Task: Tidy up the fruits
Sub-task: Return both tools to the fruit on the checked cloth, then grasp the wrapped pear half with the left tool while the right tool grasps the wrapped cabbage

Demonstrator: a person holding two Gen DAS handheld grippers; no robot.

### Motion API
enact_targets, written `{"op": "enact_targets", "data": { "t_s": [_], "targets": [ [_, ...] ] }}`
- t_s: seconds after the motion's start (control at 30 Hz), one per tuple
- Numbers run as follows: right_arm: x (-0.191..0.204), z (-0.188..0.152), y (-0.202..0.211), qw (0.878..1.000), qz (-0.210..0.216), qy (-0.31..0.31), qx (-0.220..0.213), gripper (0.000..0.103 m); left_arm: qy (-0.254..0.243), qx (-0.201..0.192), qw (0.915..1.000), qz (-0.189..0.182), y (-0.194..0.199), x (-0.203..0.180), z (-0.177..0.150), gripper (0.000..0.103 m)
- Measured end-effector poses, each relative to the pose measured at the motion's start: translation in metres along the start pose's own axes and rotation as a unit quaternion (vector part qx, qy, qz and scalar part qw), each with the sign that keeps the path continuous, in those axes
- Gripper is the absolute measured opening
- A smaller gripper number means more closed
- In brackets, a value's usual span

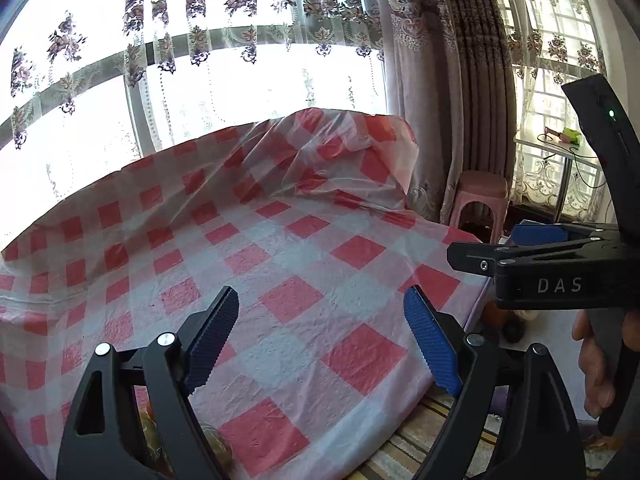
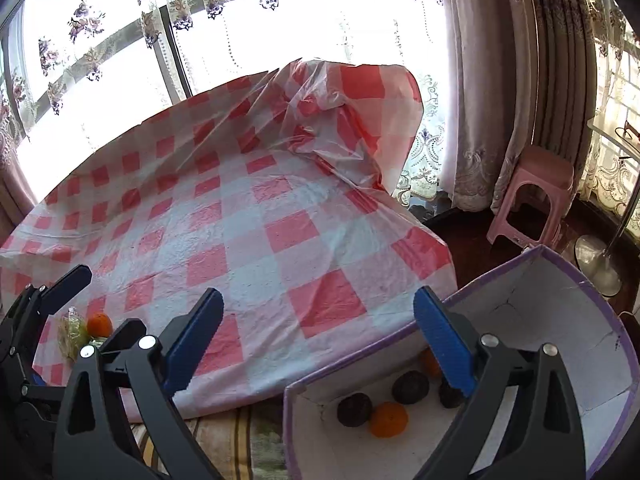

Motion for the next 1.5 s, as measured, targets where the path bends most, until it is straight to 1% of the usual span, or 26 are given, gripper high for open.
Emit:
{"op": "enact_targets", "data": {
  "t_s": [0.1, 0.3, 0.53, 0.63, 0.7, 0.83, 0.9, 0.97, 1.1, 1.17, 1.33, 1.5],
  "targets": [
    [0.017, -0.003, -0.006, 1.0, 0.0, 0.009, -0.003, 0.096, 0.028, 0.0, 0.9996, 0.01, 0.005, 0.023, -0.001, 0.083],
    [0.055, -0.015, -0.017, 0.999, 0.014, 0.032, 0.001, 0.096, 0.063, -0.004, 0.9972, 0.041, 0.017, 0.067, -0.008, 0.083],
    [0.104, -0.031, -0.023, 0.996, 0.035, 0.083, 0.007, 0.096, 0.115, 0.008, 0.9905, 0.075, 0.028, 0.127, -0.031, 0.083],
    [0.125, -0.037, -0.025, 0.993, 0.043, 0.109, 0.008, 0.096, 0.141, 0.027, 0.9851, 0.094, 0.029, 0.156, -0.05, 0.083],
    [0.139, -0.041, -0.025, 0.991, 0.048, 0.128, 0.007, 0.096, 0.165, 0.045, 0.98, 0.102, 0.029, 0.175, -0.066, 0.083],
    [0.163, -0.048, -0.026, 0.984, 0.048, 0.171, 0.004, 0.097, 0.224, 0.079, 0.9662, 0.101, 0.028, 0.206, -0.095, 0.083],
    [0.173, -0.05, -0.025, 0.981, 0.049, 0.187, 0.001, 0.097, 0.243, 0.095, 0.9592, 0.108, 0.027, 0.216, -0.106, 0.083],
    [0.184, -0.052, -0.024, 0.978, 0.05, 0.203, -0.004, 0.097, 0.26, 0.112, 0.9521, 0.115, 0.025, 0.225, -0.117, 0.083],
    [0.208, -0.057, -0.022, 0.97, 0.057, 0.237, -0.015, 0.099, 0.287, 0.139, 0.9417, 0.108, 0.019, 0.232, -0.134, 0.084],
    [0.221, -0.061, -0.021, 0.964, 0.058, 0.258, -0.021, 0.099, 0.289, 0.146, 0.9406, 0.103, 0.017, 0.232, -0.138, 0.084],
    [0.25, -0.072, -0.019, 0.946, 0.05, 0.318, -0.034, 0.101, 0.282, 0.158, 0.9414, 0.096, 0.01, 0.226, -0.141, 0.084],
    [0.269, -0.085, -0.025, 0.93, 0.044, 0.363, -0.032, 0.101, 0.285, 0.17, 0.9392, 0.09, 0.003, 0.225, -0.146, 0.083]
  ]
}}
Point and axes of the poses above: each gripper's, at about its wrist camera, not at the fingertips, and y roughly against the way its jaws point, x to its left, z to its top, the point moved 9 cm from there along -y, roughly the way its jaws point, and after that the axes turned 10 degrees about z, right-handed, at the moved point
